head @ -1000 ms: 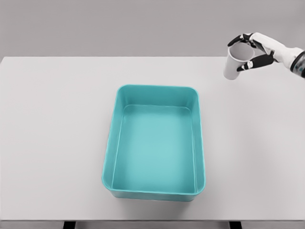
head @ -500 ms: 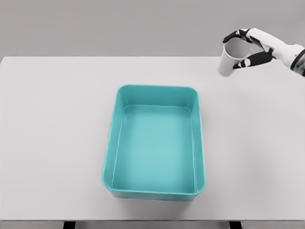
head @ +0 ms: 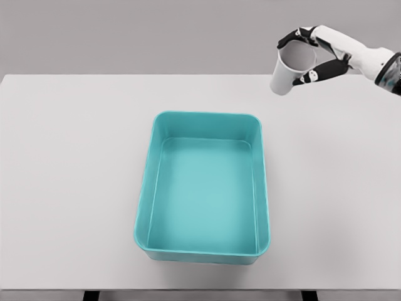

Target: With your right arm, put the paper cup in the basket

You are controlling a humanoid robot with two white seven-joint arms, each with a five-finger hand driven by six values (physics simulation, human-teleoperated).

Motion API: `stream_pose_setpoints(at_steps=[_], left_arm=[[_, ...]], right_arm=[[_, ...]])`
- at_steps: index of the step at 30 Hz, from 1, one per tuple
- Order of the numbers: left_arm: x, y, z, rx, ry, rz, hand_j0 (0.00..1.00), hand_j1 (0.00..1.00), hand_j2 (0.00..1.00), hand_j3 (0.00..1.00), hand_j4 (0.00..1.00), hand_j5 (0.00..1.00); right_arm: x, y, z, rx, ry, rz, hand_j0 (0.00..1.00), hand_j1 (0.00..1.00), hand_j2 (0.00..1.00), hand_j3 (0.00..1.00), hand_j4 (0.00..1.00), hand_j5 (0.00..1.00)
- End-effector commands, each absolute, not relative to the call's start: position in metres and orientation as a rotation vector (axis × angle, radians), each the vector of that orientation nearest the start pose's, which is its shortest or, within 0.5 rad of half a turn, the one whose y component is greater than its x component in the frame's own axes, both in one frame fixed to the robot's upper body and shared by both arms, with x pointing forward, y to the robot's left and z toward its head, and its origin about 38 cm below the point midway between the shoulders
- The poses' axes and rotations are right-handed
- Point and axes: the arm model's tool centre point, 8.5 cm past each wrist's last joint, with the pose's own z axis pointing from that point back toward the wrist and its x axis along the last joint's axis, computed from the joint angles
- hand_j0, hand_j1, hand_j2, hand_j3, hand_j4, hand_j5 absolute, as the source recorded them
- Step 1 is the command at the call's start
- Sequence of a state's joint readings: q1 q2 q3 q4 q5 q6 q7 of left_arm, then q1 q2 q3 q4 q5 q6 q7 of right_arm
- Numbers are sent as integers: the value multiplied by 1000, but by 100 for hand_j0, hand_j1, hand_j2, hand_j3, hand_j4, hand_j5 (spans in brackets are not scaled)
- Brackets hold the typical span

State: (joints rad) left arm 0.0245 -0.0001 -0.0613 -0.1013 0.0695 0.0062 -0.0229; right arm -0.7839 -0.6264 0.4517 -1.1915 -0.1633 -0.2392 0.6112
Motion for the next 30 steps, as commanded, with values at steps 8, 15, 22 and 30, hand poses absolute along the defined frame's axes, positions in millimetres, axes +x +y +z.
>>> stream_pose_setpoints(at_steps=[8, 15, 22, 30], left_arm=[[19, 268, -263, 58, -71, 5, 100, 100, 100, 100, 100, 100], [19, 268, -263, 58, -71, 4, 100, 100, 100, 100, 100, 100], [19, 268, -263, 58, -71, 5, 100, 100, 100, 100, 100, 100], [19, 268, -263, 58, -71, 4, 100, 100, 100, 100, 100, 100]], right_arm=[[492, -281, 297, -3, -1688, 1265, 62, 62, 62, 62, 62, 62], [476, -256, 304, 68, -1719, 1289, 62, 62, 62, 62, 62, 62], [464, -238, 311, 95, -1720, 1314, 62, 62, 62, 62, 62, 62], [457, -229, 302, 127, -1704, 1321, 62, 62, 62, 62, 62, 62]])
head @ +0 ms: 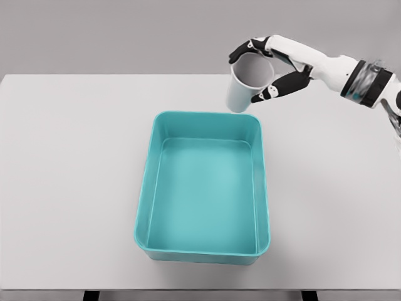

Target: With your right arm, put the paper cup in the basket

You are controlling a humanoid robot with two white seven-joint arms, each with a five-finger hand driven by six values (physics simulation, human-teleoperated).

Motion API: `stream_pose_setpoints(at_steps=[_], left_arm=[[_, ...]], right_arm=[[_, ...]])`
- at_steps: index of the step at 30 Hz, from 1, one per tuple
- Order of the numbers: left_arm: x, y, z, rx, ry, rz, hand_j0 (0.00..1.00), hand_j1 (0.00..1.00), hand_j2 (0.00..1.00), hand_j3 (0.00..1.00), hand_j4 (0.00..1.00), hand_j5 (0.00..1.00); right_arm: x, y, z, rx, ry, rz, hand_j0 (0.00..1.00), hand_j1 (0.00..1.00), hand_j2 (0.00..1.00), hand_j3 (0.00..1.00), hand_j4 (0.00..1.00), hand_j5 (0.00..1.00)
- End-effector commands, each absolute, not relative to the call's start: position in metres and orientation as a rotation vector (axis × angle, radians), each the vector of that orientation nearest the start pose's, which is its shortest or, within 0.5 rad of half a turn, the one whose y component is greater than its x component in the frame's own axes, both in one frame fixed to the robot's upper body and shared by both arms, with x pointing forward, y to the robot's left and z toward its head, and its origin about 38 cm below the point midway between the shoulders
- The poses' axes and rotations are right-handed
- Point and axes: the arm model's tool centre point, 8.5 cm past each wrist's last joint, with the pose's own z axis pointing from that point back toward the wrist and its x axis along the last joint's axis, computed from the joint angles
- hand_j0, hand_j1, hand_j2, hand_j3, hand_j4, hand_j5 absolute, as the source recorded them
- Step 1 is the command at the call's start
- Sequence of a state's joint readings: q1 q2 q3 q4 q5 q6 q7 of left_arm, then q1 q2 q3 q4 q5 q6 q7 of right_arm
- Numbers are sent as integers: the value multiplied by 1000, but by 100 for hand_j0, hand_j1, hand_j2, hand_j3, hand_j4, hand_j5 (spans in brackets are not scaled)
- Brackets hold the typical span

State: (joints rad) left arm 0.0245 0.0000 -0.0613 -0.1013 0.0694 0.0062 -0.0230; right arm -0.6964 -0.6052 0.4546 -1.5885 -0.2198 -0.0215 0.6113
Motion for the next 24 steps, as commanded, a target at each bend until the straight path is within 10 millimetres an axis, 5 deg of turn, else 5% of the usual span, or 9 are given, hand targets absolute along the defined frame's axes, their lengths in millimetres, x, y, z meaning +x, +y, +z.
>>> stream_pose_setpoints(at_steps=[1, 24], left_arm=[[19, 268, -263, 58, -71, 5, 100, 100, 100, 100, 100, 100], [19, 268, -263, 58, -71, 4, 100, 100, 100, 100, 100, 100]], right_arm=[[455, -227, 302, 131, -1702, 1324, 62, 62, 62, 62, 62, 62], [434, -194, 242, 296, -1627, 1305, 62, 62, 62, 62, 62, 62]])
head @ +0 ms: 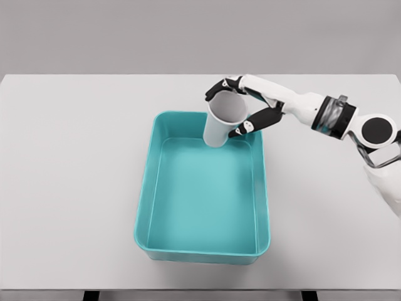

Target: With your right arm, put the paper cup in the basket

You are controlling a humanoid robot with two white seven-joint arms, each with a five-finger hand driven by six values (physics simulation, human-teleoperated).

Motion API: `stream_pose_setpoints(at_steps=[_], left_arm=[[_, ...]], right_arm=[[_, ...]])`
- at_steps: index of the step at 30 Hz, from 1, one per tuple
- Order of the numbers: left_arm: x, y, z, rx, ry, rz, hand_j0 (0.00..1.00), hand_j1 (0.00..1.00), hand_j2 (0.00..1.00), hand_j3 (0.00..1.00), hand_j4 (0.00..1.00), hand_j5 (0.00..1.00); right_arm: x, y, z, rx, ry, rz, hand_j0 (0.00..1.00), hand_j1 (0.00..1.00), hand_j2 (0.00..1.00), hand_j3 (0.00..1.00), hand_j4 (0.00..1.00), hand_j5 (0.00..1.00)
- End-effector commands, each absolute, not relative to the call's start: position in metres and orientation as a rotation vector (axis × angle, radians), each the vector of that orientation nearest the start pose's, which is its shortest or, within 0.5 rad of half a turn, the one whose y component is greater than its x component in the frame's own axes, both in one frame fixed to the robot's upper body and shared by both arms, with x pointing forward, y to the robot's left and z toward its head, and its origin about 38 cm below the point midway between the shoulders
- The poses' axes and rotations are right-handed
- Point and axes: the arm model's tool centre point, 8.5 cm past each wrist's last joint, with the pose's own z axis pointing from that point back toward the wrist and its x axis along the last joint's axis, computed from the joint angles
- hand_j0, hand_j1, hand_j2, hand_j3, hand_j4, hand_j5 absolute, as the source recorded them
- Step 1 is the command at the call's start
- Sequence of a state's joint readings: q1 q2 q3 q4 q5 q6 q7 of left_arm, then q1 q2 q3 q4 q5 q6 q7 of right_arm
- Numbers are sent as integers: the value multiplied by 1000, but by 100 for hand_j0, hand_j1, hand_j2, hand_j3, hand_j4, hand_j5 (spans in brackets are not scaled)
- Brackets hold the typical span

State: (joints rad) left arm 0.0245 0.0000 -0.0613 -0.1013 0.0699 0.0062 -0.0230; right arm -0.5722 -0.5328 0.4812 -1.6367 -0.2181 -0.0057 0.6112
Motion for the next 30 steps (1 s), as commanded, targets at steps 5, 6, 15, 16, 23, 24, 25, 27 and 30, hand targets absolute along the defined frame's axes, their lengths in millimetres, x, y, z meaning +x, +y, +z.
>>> stream_pose_setpoints(at_steps=[5, 6, 15, 16, 23, 24, 25, 27, 30], left_arm=[[19, 268, -263, 58, -71, 5, 100, 100, 100, 100, 100, 100], [19, 268, -263, 58, -71, 4, 100, 100, 100, 100, 100, 100], [19, 268, -263, 58, -71, 4, 100, 100, 100, 100, 100, 100], [19, 268, -263, 58, -71, 5, 100, 100, 100, 100, 100, 100], [19, 268, -263, 58, -71, 4, 100, 100, 100, 100, 100, 100], [19, 268, -263, 58, -71, 4, 100, 100, 100, 100, 100, 100], [19, 267, -263, 56, -71, 4, 100, 100, 100, 100, 100, 100], [19, 268, -263, 58, -71, 5, 100, 100, 100, 100, 100, 100], [19, 268, -263, 58, -71, 5, 100, 100, 100, 100, 100, 100]], right_arm=[[432, -184, 232, 327, -1606, 1311, 62, 62, 62, 62, 62, 62], [432, -183, 231, 328, -1602, 1313, 62, 62, 62, 62, 62, 62], [431, -169, 214, 365, -1556, 1305, 62, 62, 62, 62, 62, 62], [430, -168, 213, 366, -1551, 1306, 62, 62, 62, 62, 62, 62], [426, -162, 199, 385, -1507, 1316, 62, 62, 62, 62, 62, 62], [426, -162, 198, 385, -1504, 1318, 62, 62, 62, 62, 62, 62], [425, -161, 195, 391, -1494, 1321, 62, 62, 62, 62, 62, 62], [425, -158, 188, 399, -1478, 1317, 62, 62, 62, 62, 62, 62], [424, -159, 184, 403, -1467, 1312, 62, 62, 62, 62, 62, 62]])
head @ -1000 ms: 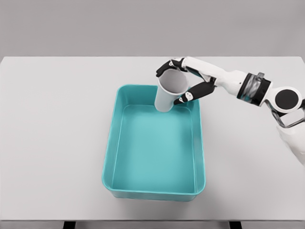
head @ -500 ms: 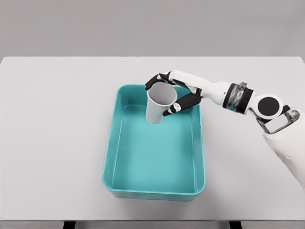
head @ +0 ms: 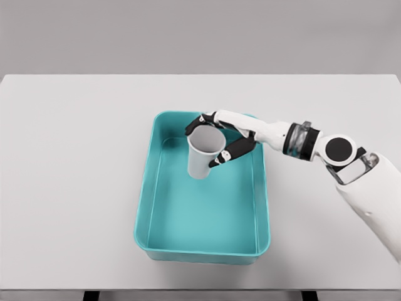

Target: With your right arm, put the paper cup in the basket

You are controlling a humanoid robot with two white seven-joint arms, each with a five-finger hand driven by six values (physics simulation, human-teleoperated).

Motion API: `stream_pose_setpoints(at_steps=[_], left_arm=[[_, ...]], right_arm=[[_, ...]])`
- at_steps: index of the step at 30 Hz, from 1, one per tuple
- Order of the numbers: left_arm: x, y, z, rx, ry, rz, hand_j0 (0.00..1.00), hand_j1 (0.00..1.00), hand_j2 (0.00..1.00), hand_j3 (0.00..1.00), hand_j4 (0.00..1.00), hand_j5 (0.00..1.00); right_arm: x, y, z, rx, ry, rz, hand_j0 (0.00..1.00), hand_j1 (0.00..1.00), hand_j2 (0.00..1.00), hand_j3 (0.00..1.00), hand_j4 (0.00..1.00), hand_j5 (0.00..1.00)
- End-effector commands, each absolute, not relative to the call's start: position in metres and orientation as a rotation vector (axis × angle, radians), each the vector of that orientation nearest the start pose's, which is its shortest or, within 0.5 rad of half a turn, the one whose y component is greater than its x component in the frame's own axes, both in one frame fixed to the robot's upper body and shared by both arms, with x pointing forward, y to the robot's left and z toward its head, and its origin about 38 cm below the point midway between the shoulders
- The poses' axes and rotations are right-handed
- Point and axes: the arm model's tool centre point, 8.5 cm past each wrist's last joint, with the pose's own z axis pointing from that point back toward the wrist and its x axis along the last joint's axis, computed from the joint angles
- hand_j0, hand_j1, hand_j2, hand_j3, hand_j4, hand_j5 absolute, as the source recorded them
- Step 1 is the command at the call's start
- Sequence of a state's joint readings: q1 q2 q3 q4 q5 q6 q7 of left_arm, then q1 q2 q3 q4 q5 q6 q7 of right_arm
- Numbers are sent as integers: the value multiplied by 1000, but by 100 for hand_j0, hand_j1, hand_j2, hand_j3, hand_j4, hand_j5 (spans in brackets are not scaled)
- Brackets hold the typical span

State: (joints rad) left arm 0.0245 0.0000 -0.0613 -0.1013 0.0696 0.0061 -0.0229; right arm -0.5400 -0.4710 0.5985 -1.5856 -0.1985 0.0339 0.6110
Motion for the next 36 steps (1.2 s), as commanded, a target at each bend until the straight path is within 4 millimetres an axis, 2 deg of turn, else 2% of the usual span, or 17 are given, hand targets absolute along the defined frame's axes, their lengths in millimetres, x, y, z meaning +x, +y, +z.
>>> stream_pose_setpoints(at_steps=[1, 5, 11, 19, 22, 27, 36], left_arm=[[19, 268, -263, 58, -71, 4, 100, 100, 100, 100, 100, 100], [19, 268, -263, 58, -71, 4, 100, 100, 100, 100, 100, 100], [19, 268, -263, 58, -71, 4, 100, 100, 100, 100, 100, 100], [19, 268, -263, 58, -69, 4, 100, 100, 100, 100, 100, 100], [19, 268, -263, 58, -71, 4, 100, 100, 100, 100, 100, 100], [19, 268, -263, 58, -71, 4, 100, 100, 100, 100, 100, 100], [19, 268, -263, 58, -71, 4, 100, 100, 100, 100, 100, 100]], right_arm=[[424, -158, 183, 404, -1466, 1313, 62, 62, 62, 62, 62, 62], [425, -157, 171, 401, -1432, 1321, 63, 63, 63, 63, 63, 63], [422, -153, 165, 398, -1421, 1330, 63, 63, 63, 63, 63, 63], [420, -152, 165, 405, -1423, 1331, 69, 69, 69, 69, 69, 69], [420, -152, 165, 405, -1424, 1332, 76, 76, 76, 76, 76, 76], [418, -152, 163, 408, -1420, 1331, 77, 77, 77, 77, 77, 77], [416, -152, 167, 407, -1428, 1341, 86, 86, 86, 86, 86, 86]])
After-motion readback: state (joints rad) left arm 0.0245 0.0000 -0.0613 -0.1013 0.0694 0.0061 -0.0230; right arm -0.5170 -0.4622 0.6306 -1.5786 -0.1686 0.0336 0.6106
